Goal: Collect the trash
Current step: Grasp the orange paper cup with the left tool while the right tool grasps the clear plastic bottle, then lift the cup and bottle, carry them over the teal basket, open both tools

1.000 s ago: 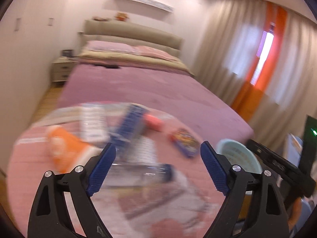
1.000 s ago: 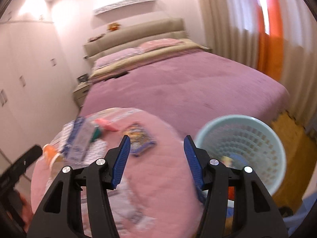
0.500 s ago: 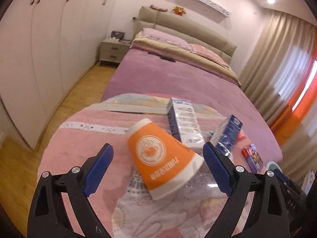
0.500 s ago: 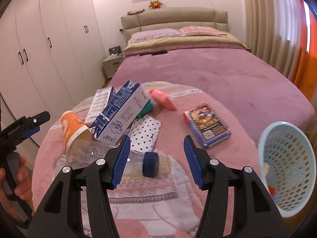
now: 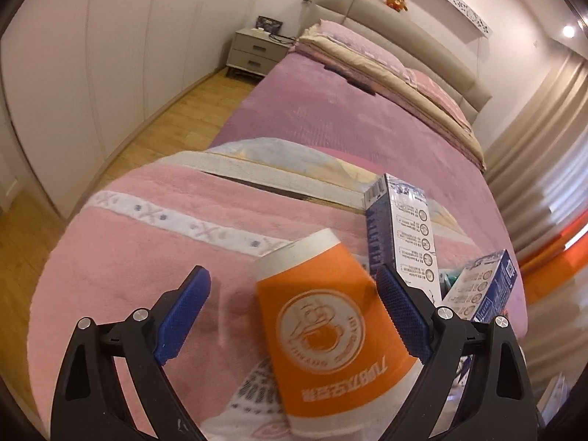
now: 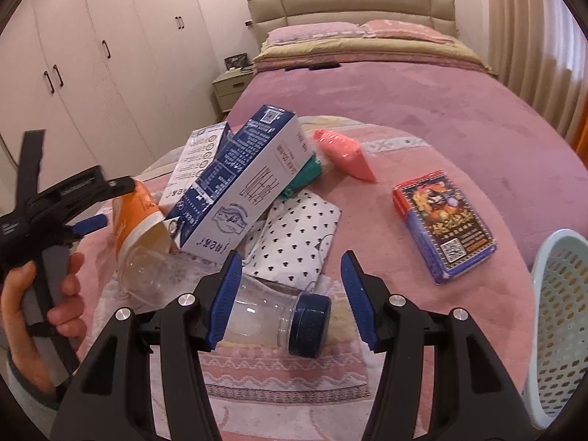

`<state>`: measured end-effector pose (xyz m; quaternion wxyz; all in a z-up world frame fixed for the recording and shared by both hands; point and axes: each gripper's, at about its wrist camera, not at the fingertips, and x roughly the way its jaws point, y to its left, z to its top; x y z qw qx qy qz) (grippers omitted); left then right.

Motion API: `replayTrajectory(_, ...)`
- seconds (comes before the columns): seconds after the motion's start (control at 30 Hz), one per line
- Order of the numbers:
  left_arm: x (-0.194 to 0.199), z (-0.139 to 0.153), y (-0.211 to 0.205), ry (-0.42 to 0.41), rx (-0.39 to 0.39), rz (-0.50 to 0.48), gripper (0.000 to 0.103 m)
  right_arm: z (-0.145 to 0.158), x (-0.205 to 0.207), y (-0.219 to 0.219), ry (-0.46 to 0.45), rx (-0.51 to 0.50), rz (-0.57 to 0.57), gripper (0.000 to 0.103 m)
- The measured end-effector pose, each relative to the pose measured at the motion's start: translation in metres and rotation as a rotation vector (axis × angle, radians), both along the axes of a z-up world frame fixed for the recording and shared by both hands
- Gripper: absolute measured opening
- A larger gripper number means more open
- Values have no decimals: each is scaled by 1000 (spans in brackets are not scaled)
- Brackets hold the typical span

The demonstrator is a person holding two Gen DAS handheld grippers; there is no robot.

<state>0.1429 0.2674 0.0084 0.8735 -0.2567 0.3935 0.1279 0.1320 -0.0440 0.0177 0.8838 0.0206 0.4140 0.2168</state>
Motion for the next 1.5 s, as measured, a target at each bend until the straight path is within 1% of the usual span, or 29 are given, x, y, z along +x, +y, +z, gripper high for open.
replayTrajectory(0.13,15,-6,-8,41,40,-36,89,-6,-2,2,56,28,50,53)
replayTrajectory(0.2,19,-11,-12,60,46,-60,89,-9,-10,7,73,15,86,53)
replayTrajectory(0.27,20,-15,-18,86,73,-93,87,-10,-22,9,79,18,123,53)
replayTrajectory(0.33,14,-16,-22,96,111,-129,79,-9,-32,12,93,23,152,53)
replayTrajectory(0.37,10,-15,-23,96,120,-148,77,-9,-40,13,98,26,171,53)
replayTrajectory(0.4,4,-14,-24,97,125,-175,78,-8,-45,13,95,25,178,53)
replayTrajectory(0.43,-1,-14,-23,97,130,-190,76,-8,-51,13,87,19,183,53)
replayTrajectory(0.47,-7,-13,-22,94,137,-203,76,-8,-58,13,81,9,186,53)
replayTrajectory(0.63,-32,-5,-17,73,179,-283,72,-10,-82,9,90,3,208,54)
replayTrajectory(0.73,-42,-3,-15,76,182,-329,72,-10,-100,12,105,-8,242,54)
replayTrajectory(0.83,-50,-1,-16,71,211,-358,73,-11,-120,20,121,-19,311,58)
replayTrajectory(0.87,-52,-1,-15,68,214,-355,75,-12,-128,25,123,-32,342,59)
replayTrajectory(0.9,-57,-2,-12,71,214,-341,82,-14,-132,30,117,-52,360,60)
replayTrajectory(0.93,-60,-2,-11,73,214,-329,87,-16,-137,37,98,-90,375,60)
replayTrajectory(0.97,-66,-3,-7,75,216,-306,87,-16,-141,43,74,-129,380,61)
replayTrajectory(1.03,-74,-5,0,73,194,-282,90,-17,-142,52,41,-168,380,66)
replayTrajectory(1.07,-77,-6,3,72,174,-274,90,-19,-142,57,31,-170,381,67)
replayTrajectory(1.23,-95,-14,16,71,55,-236,90,-31,-126,71,42,-167,345,68)
replayTrajectory(1.3,-99,-15,17,64,32,-234,90,-34,-122,74,57,-149,336,68)
replayTrajectory(1.37,-103,-14,18,52,17,-244,90,-33,-124,75,39,-150,321,67)
replayTrajectory(1.4,-106,-13,19,38,5,-247,90,-33,-126,74,29,-153,318,63)
replayTrajectory(1.5,-121,-8,25,-25,-45,-251,90,-32,-132,72,-4,-173,304,59)
